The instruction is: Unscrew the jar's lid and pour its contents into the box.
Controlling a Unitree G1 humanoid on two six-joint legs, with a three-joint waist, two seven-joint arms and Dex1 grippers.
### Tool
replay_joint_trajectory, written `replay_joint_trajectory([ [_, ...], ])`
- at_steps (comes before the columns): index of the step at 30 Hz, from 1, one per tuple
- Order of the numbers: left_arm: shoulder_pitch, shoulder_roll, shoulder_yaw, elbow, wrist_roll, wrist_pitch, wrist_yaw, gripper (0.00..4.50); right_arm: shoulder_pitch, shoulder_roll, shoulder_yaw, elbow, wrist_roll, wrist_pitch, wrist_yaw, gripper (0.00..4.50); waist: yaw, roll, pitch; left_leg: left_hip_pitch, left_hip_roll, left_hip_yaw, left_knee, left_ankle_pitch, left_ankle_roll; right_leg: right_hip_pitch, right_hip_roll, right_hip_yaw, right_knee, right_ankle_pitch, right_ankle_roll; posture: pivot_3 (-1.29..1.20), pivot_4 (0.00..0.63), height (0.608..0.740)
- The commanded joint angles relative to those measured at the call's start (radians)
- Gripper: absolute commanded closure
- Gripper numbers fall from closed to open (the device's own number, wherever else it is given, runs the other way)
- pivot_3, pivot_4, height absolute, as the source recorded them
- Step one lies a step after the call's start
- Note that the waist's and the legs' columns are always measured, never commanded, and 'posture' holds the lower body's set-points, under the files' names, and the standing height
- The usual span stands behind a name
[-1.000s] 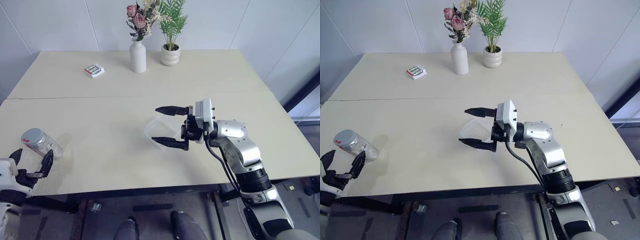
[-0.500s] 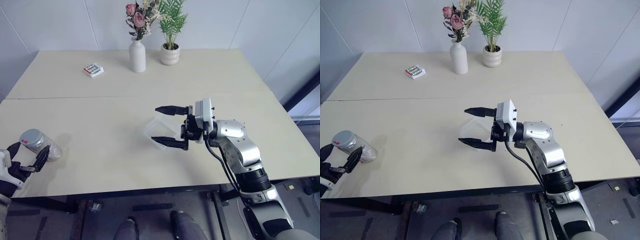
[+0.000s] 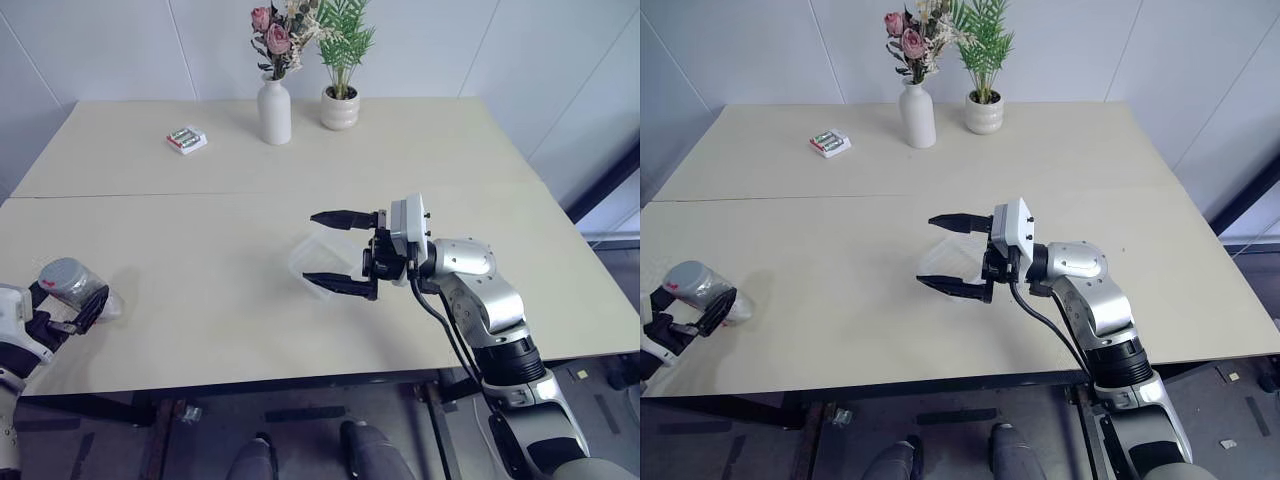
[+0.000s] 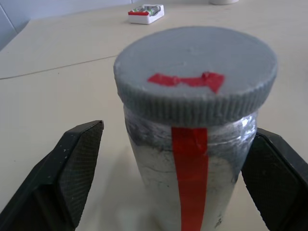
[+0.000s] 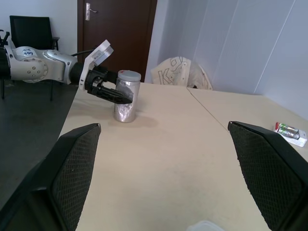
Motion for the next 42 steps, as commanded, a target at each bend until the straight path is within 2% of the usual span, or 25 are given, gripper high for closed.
replay_joint_trajectory([
  [1,-0.005,0.017,0.012,-0.009,0.001,-0.026,-0.009,0.96,0.001,-0.01,-0.024,-0.05,0.016,0.001,-0.011,0.0,0.0,0.0,0.0,0.0,0.0,0.0,0.0,0.0,0.0,0.0,0.0,0.0,0.0,0.0,0.0,0.0,0.15,0.74],
  [6,0.0,0.017,0.012,-0.005,0.001,-0.025,-0.017,2.46,0.008,-0.011,-0.023,-0.062,0.029,0.012,-0.009,0.0,0.0,0.0,0.0,0.0,0.0,0.0,0.0,0.0,0.0,0.0,0.0,0.0,0.0,0.0,0.0,0.0,0.15,0.74],
  [14,-0.001,0.024,0.007,0.014,0.007,-0.03,-0.028,2.45,0.001,-0.062,0.021,-0.098,0.067,0.042,0.134,0.0,0.0,0.0,0.0,0.0,0.0,0.0,0.0,0.0,0.0,0.0,0.0,0.0,0.0,0.0,0.0,0.0,0.15,0.74],
  [22,-0.059,0.011,-0.091,-0.16,-0.038,0.064,-0.051,2.45,-0.009,-0.077,-0.002,-0.086,0.058,0.05,0.135,0.0,0.003,0.0,0.0,0.0,0.0,0.0,0.001,0.0,0.0,0.0,0.0,0.0,0.002,0.0,0.0,0.0,0.15,0.74],
  [31,-0.188,0.05,-0.284,-0.367,-0.102,0.233,-0.172,2.45,0.063,-0.136,-0.068,-0.172,0.085,0.129,0.038,0.0,0.005,0.0,0.0,0.0,0.0,0.0,0.001,0.0,0.0,-0.001,0.001,0.0,0.003,0.005,0.01,0.0,0.15,0.74],
  [36,-0.295,0.066,-0.377,-0.372,-0.103,0.285,-0.25,2.45,0.04,-0.118,-0.097,-0.27,0.149,0.28,-0.111,0.0,-0.001,0.0,0.0,0.0,0.0,0.001,0.002,0.001,-0.001,-0.003,0.003,0.002,0.006,0.005,0.01,0.0,0.15,0.74],
  [42,-0.392,0.064,-0.48,-0.336,-0.08,0.294,-0.346,2.45,-0.008,-0.091,-0.06,-0.352,0.161,0.422,-0.253,0.0,0.0,0.0,0.0,-0.002,0.0,0.002,0.003,0.001,-0.001,-0.007,0.006,0.005,0.009,0.005,0.011,0.0,0.15,0.74],
])
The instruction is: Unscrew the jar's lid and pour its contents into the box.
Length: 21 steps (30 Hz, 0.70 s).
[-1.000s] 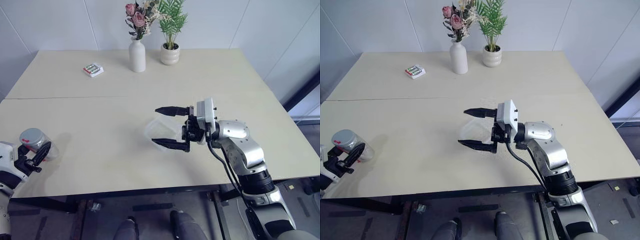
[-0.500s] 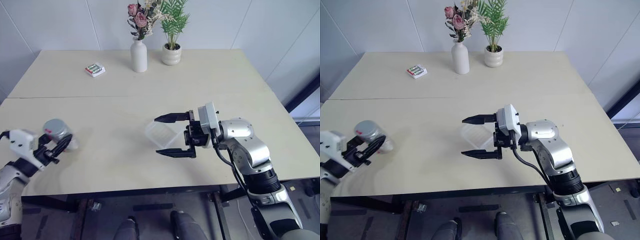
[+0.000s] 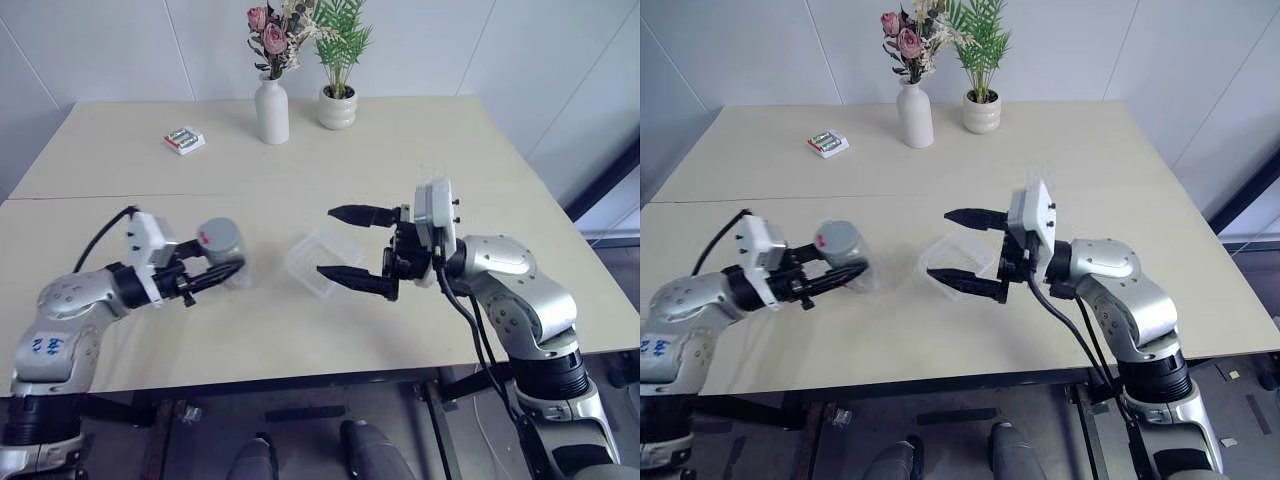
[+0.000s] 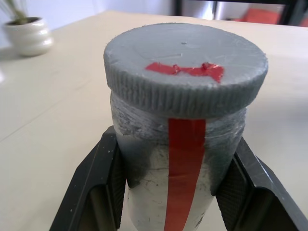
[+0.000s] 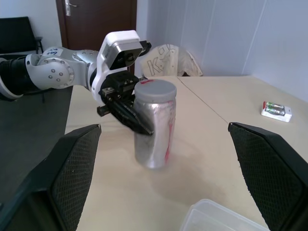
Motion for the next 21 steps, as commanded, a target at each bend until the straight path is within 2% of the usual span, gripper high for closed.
replay_joint_trajectory([
  [1,-0.053,0.007,-0.033,0.017,0.002,-0.004,-0.053,2.45,-0.042,0.021,0.015,-0.07,0.022,0.075,-0.081,0.0,0.0,0.0,0.0,0.0,0.0,0.0,0.0,0.0,0.0,0.0,0.0,0.0,0.0,0.0,0.0,0.0,0.15,0.74],
  [12,-0.156,-0.053,-0.147,0.098,0.022,-0.014,-0.148,2.45,-0.126,0.062,0.119,-0.032,-0.039,0.152,-0.14,0.0,0.001,0.0,0.0,-0.002,0.0,0.001,0.002,0.0,0.0,-0.002,0.001,0.001,0.001,0.0,0.001,0.0,0.15,0.74],
  [21,-0.178,-0.101,-0.176,0.117,0.045,-0.031,-0.158,2.45,-0.186,0.115,0.172,0.068,-0.093,0.184,-0.17,0.0,0.001,0.0,0.0,-0.002,0.0,0.0,0.004,0.0,0.0,-0.002,0.001,0.002,0.004,0.0,0.002,0.0,0.15,0.74],
])
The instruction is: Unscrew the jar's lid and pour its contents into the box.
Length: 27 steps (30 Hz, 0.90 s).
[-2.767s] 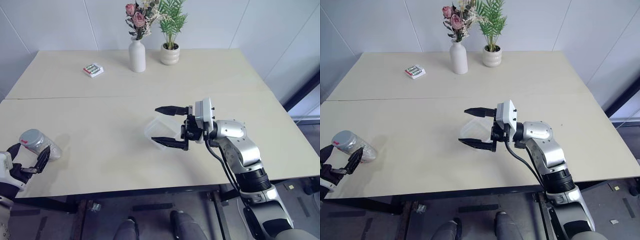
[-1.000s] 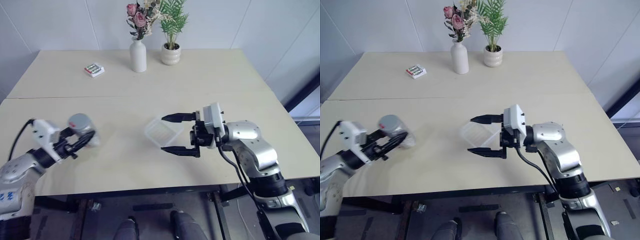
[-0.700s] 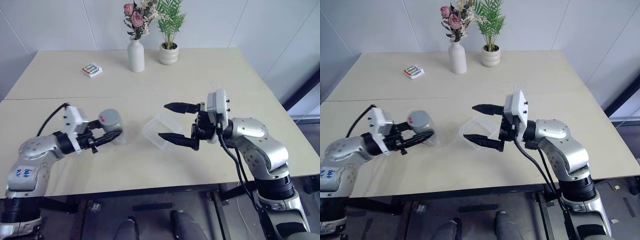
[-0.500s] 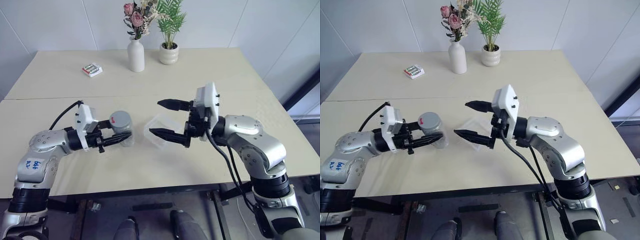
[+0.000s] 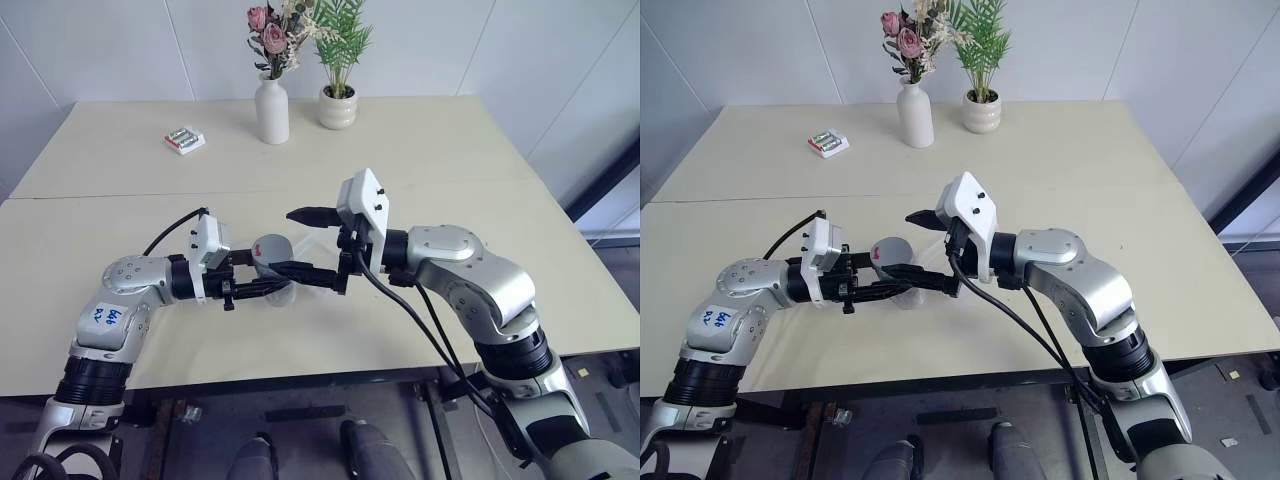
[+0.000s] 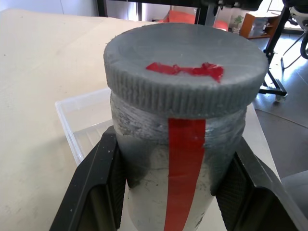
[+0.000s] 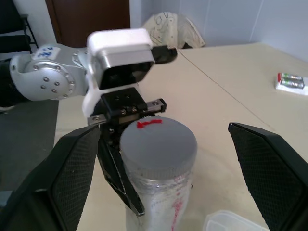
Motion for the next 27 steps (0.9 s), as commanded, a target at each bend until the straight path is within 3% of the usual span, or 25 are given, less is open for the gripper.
replay_joint_trajectory([
  [1,-0.021,-0.014,-0.002,-0.013,0.005,-0.025,-0.008,2.45,-0.027,0.02,0.013,0.01,-0.02,-0.012,0.001,0.0,0.0,0.0,0.0,0.0,0.0,0.0,0.0,0.0,0.0,0.0,0.0,0.0,0.0,0.0,0.0,0.0,0.15,0.74],
  [22,-0.051,-0.039,0.002,0.044,0.035,-0.068,-0.018,2.45,-0.017,0.069,0.029,0.069,-0.087,-0.044,0.02,0.0,0.0,0.0,0.0,-0.001,0.0,0.0,0.001,0.0,0.0,0.0,0.0,0.0,0.0,0.0,0.001,0.0,0.15,0.74],
  [27,-0.055,-0.045,0.0,0.046,0.037,-0.069,-0.018,2.45,-0.011,0.077,0.029,0.066,-0.085,-0.037,0.02,1.3,0.0,0.0,0.0,-0.001,0.0,0.0,0.001,0.0,0.0,0.0,0.0,0.0,0.001,0.0,0.001,0.0,0.15,0.74],
])
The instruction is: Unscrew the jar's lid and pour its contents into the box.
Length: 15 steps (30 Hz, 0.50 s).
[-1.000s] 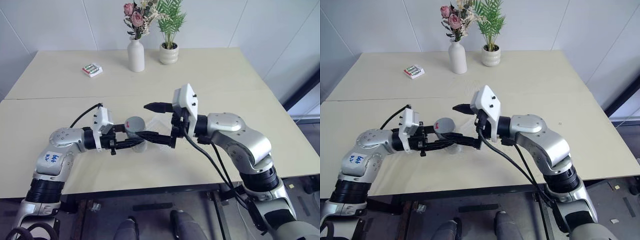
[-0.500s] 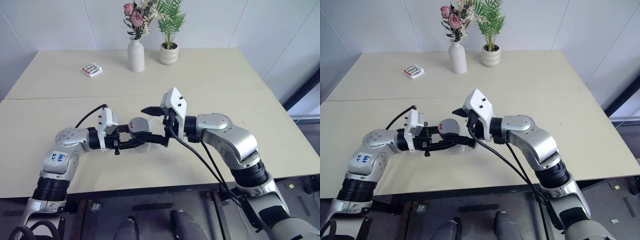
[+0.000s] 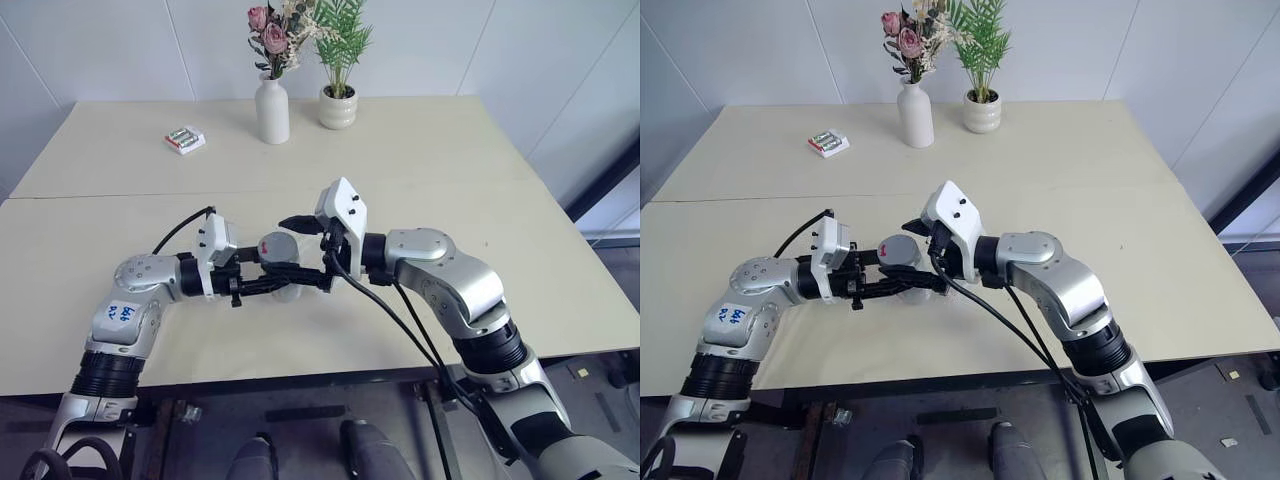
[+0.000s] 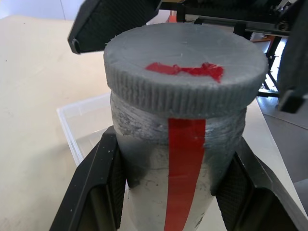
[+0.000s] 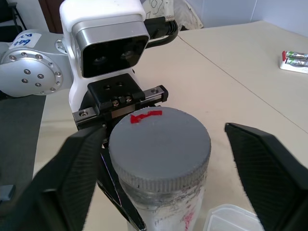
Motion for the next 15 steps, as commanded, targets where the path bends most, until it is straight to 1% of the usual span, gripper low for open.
replay_joint_trajectory([
  [1,-0.021,-0.004,0.011,-0.006,-0.001,-0.017,-0.005,2.45,0.0,0.011,-0.008,-0.019,0.005,-0.013,0.006,1.69,0.0,0.0,0.0,0.0,0.0,0.0,0.0,0.0,0.0,0.0,0.0,0.0,0.0,0.0,0.0,0.0,0.15,0.74],
  [2,-0.023,-0.005,0.011,-0.006,-0.001,-0.017,-0.004,2.45,0.001,0.013,-0.007,-0.019,0.004,-0.013,0.007,1.96,0.0,0.0,0.0,0.0,0.0,0.0,0.0,0.0,0.0,0.0,0.0,0.0,0.0,0.0,0.0,0.0,0.15,0.74],
  [6,-0.025,-0.006,0.011,-0.007,-0.001,-0.016,-0.004,2.45,-0.003,0.022,-0.011,-0.018,0.006,-0.014,0.004,1.96,0.0,0.0,0.0,0.0,0.0,0.0,0.0,0.0,0.0,0.0,0.0,0.0,0.0,0.0,0.0,0.0,0.15,0.74],
  [9,-0.029,-0.004,0.009,-0.008,-0.003,-0.014,-0.012,2.45,-0.012,0.023,-0.021,-0.02,0.032,-0.024,0.041,1.96,0.0,0.0,0.0,0.0,0.0,0.0,0.0,0.0,0.0,0.0,0.0,0.0,0.0,0.0,0.0,0.0,0.15,0.74],
  [15,-0.044,-0.004,-0.004,0.005,0.001,-0.028,-0.053,2.45,-0.026,-0.016,-0.028,-0.031,0.099,-0.055,0.227,1.96,0.001,0.0,0.0,0.0,0.0,0.0,0.0,0.0,0.0,0.0,0.0,0.0,0.0,0.0,0.0,0.0,0.15,0.74],
])
